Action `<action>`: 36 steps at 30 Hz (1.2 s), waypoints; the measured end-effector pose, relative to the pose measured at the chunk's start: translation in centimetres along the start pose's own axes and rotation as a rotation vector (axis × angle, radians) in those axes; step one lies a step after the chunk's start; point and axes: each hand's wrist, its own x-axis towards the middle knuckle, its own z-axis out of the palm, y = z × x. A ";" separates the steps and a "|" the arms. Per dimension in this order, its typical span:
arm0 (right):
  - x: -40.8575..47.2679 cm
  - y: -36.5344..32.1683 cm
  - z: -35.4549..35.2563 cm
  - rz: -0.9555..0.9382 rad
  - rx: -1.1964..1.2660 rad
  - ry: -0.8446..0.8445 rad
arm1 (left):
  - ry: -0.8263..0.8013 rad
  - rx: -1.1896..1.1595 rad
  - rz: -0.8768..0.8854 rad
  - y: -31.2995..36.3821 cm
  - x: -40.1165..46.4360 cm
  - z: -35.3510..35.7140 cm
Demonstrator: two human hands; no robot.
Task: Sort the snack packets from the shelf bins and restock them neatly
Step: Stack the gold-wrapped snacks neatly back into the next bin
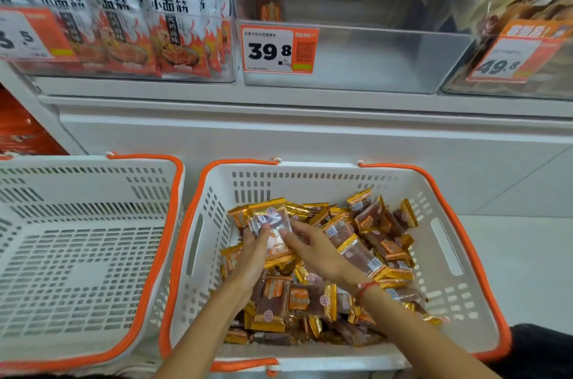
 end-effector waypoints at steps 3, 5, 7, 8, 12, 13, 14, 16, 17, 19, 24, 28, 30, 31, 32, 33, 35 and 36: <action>0.2 2.5 -1.5 0.155 -0.294 -0.046 | 0.045 -0.060 -0.028 0.2 0.5 -1.2; -0.6 4.9 -2.0 0.220 -0.666 -0.251 | 0.117 -0.183 -0.059 0.1 1.0 -1.9; -1.7 6.3 -1.6 0.293 -0.960 -0.467 | 0.130 -0.273 -0.106 -0.1 1.8 -2.3; -2.2 6.5 -1.3 0.302 -1.018 -0.486 | 0.133 -0.324 -0.120 -0.1 1.9 -2.4; -2.0 5.8 -1.3 0.311 -0.942 -0.340 | 0.088 -0.268 -0.130 0.0 1.6 -2.1; -1.8 5.4 -1.7 0.322 -0.924 -0.351 | 0.073 -0.228 -0.129 -0.1 1.3 -2.0; -1.4 5.1 -2.5 0.330 -0.910 -0.374 | 0.053 -0.184 -0.113 -0.1 1.2 -1.9; -0.6 4.0 -4.7 0.284 -0.848 -0.414 | 0.006 -0.041 -0.059 0.1 1.0 -1.9; -0.2 2.9 -5.9 0.246 -0.759 -0.439 | 0.005 0.052 -0.035 0.3 0.9 -2.1; 0.1 0.1 -7.4 0.218 -0.508 -0.495 | -0.041 0.194 0.031 0.8 0.9 -2.4; 0.7 -4.2 -6.9 0.070 -0.275 -0.272 | -0.190 0.290 -0.087 1.4 1.2 -1.8; 0.9 -2.9 -6.2 0.069 -0.036 0.055 | -0.116 0.113 -0.116 2.0 1.1 -0.5; 0.8 -2.8 -6.0 0.028 -0.057 0.106 | -0.091 0.098 -0.104 2.6 1.2 0.1; 0.7 -3.2 -5.9 -0.004 -0.090 0.092 | -0.078 0.100 -0.120 2.9 1.2 0.4; 0.6 -3.6 -5.7 -0.042 -0.136 0.073 | -0.073 0.089 -0.133 3.2 1.1 0.8; 0.4 -4.2 -5.5 -0.082 -0.183 0.073 | -0.072 0.062 -0.131 3.4 1.3 1.0; 0.1 -5.3 -5.3 -0.150 -0.212 0.141 | -0.106 -0.014 -0.071 4.6 0.5 1.7; 0.0 -5.8 -5.3 -0.172 -0.187 0.187 | -0.093 -0.044 -0.036 5.5 -0.3 2.2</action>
